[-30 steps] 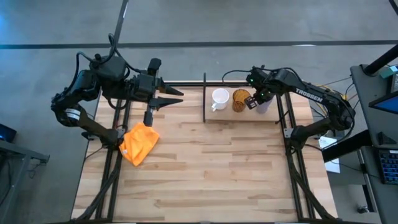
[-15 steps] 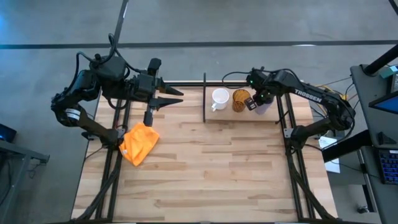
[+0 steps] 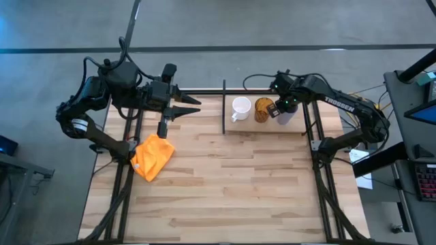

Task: Stack small to large cups/mugs on shelf
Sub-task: Return to Home Position

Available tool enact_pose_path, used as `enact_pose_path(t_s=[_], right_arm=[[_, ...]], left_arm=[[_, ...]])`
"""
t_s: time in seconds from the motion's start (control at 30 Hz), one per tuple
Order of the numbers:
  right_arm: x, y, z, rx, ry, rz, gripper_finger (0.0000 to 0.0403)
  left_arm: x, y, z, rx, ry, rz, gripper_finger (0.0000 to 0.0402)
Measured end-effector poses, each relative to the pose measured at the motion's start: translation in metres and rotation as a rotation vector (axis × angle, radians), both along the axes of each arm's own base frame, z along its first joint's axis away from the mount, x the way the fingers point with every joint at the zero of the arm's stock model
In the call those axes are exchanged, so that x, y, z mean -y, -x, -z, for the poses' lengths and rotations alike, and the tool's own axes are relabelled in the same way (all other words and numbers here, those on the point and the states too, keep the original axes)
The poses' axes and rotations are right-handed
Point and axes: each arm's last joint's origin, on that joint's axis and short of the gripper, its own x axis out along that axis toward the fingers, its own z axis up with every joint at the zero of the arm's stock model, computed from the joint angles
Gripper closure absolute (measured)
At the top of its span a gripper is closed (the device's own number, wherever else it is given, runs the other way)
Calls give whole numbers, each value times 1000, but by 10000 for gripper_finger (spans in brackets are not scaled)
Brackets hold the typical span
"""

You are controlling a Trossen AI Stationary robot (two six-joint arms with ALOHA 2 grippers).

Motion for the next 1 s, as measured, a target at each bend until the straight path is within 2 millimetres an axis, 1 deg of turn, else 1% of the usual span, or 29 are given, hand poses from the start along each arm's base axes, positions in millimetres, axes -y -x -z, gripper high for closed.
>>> enact_pose_path(t_s=[0.27, 0.37, 0.43, 0.5, 0.63, 0.73, 0.87, 1.0], right_arm=[[-3, 4, -36, 63, 40, -1, 337], [-8, 10, -55, 86, 27, -9, 337], [-14, 14, -69, 142, -18, -31, 337], [-20, 18, -86, 239, -54, -61, 337], [-37, 30, -120, 409, -37, -81, 337], [-52, 42, -138, 485, 6, -113, 337], [-76, 50, -161, 665, 164, -333, 337], [-103, 57, -177, 900, 236, -481, 339]], left_arm=[[0, 0, 0, 0, 0, 0, 338], [0, 0, 0, 0, 0, 0, 338], [0, 0, 0, 0, 0, 0, 338], [0, 0, 0, 0, 0, 0, 338], [0, 1, -1, 3, -1, 0, 338], [0, 2, 0, -5, 27, -4, 338], [-1, 2, 0, -1, 125, -64, 338], [-1, 7, -1, -1, 171, -74, 338]])
